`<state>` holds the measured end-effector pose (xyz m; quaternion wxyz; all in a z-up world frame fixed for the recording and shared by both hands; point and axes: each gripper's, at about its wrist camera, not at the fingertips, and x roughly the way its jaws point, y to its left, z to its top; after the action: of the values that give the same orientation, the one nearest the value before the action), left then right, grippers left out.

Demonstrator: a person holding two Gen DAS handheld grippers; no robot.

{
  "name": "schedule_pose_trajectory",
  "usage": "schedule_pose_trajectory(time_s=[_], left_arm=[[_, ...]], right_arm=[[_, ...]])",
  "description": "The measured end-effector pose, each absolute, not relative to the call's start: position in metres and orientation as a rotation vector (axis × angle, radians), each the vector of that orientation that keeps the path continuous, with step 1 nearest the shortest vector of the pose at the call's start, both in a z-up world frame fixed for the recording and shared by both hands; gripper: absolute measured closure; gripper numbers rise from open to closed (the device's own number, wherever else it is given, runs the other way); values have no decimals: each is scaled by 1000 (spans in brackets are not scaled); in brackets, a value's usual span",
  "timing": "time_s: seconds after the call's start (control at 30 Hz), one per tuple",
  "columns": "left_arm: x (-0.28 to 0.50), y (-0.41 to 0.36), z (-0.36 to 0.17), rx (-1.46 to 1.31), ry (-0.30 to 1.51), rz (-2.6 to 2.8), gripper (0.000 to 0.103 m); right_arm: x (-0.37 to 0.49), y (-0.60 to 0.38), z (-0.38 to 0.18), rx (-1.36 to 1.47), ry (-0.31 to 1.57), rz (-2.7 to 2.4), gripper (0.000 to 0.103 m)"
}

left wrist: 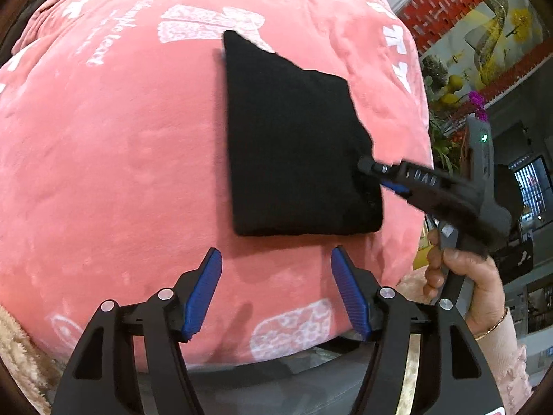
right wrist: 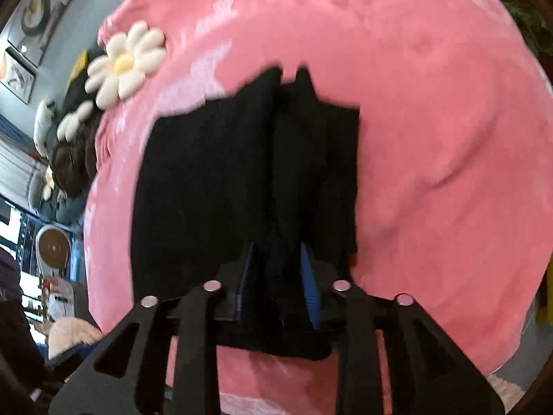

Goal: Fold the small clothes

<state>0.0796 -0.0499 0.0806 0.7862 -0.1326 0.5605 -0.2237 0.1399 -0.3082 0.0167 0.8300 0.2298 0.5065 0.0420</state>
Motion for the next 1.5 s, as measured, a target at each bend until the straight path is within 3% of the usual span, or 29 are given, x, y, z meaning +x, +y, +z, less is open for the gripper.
schedule_pose_trajectory(time_s=[0.1,0.2,0.3,0.33,0.37,0.4,0.47,0.57,0.67,0.73,0.8,0.83,0.93,0.97,1.0,1.03,1.07,1.1,1.2,1.3,1.33,1.5], left_arm=[[83,-58,79,-261,1215,-489,39],[86,-63,80,-262,1222,-487,39],[87,-62,82,-267,1215,-489,39],[87,-62,82,-264,1216,-490,39],[87,-63,82,-259,1218,-488,39],[88,-63,81,-255,1218,-488,39],[91,-63,82,-246,1214,-486,39],[96,-62,80,-245,1209,-487,39],[103,-65,74,-258,1225,-484,39],[105,-68,76,-271,1220,-495,39],[105,-71,76,-275,1207,-511,38],[105,-73,75,-274,1209,-515,38],[104,-79,71,-276,1226,-516,38],[103,-81,71,-277,1232,-516,38],[102,-82,73,-278,1232,-519,38],[100,-82,75,-277,1227,-523,38],[99,-82,77,-270,1221,-526,38],[99,-82,78,-255,1216,-529,38],[100,-81,80,-232,1205,-522,38],[103,-82,74,-249,1212,-517,37],[104,-83,72,-255,1219,-512,37],[113,-78,71,-326,1208,-500,37]], right_arm=[[164,-321,25,550,1051,122,65],[188,-320,26,509,1055,127,46],[210,-321,18,459,1073,100,45],[216,-321,15,454,1081,103,47],[222,-319,12,454,1089,139,59],[224,-316,17,451,1089,175,84],[219,-313,51,398,981,191,95],[217,-326,68,379,914,118,94],[224,-346,27,381,1099,4,89],[205,-358,34,528,1032,60,87],[203,-351,41,537,1018,94,62],[206,-345,43,522,1020,111,44],[227,-324,37,440,1047,125,42],[235,-317,33,425,1057,135,45],[240,-314,28,418,1067,160,55],[245,-308,24,404,1087,193,84],[250,-302,27,359,1097,188,93],[247,-301,41,317,1045,176,96],[232,-308,63,234,948,138,98],[238,-326,12,282,1145,112,96],[229,-335,16,345,1102,113,91],[173,-361,41,535,995,75,86]])
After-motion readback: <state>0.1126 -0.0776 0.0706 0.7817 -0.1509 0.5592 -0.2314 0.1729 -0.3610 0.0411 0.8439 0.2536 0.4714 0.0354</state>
